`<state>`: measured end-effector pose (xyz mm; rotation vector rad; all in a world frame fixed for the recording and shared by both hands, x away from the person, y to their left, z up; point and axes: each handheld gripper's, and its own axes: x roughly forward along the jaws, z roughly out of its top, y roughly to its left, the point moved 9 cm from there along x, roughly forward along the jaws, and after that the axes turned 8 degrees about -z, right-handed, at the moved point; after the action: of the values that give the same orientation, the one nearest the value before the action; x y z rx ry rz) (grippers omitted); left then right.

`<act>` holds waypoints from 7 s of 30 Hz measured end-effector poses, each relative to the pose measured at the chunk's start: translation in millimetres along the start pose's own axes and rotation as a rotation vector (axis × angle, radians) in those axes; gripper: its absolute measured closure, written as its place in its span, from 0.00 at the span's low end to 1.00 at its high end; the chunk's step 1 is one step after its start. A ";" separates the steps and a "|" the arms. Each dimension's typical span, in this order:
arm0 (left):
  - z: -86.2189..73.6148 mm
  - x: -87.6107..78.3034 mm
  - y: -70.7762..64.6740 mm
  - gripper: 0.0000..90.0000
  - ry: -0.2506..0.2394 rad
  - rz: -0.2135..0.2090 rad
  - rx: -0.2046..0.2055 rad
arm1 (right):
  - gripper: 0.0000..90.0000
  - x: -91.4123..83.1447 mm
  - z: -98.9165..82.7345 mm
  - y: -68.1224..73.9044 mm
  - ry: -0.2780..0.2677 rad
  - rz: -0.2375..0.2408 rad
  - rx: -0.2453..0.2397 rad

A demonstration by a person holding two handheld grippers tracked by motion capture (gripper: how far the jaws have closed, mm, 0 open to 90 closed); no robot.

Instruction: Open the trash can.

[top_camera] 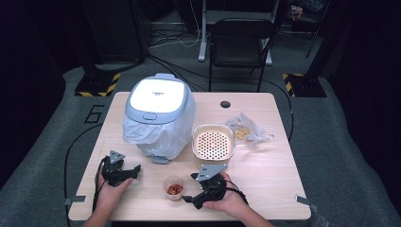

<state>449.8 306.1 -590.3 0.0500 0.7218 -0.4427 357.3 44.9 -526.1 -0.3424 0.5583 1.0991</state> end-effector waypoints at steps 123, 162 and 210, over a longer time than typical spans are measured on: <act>16.5 -16.0 -44.4 0.42 -0.027 -0.100 -0.013 | 0.16 -142.1 -77.2 -68.0 -0.085 -0.279 0.210; 50.7 20.6 -96.0 0.58 -0.083 -0.048 -0.008 | 0.30 -136.9 -106.2 -165.6 -0.004 -0.578 0.434; 39.3 41.2 -99.3 0.56 -0.136 0.016 -0.004 | 0.29 -145.4 -92.3 -184.6 0.025 -0.603 0.347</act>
<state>461.2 193.0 -576.9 0.0212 0.5882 -0.4254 452.0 -189.1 -518.7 -0.1989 0.6033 0.4070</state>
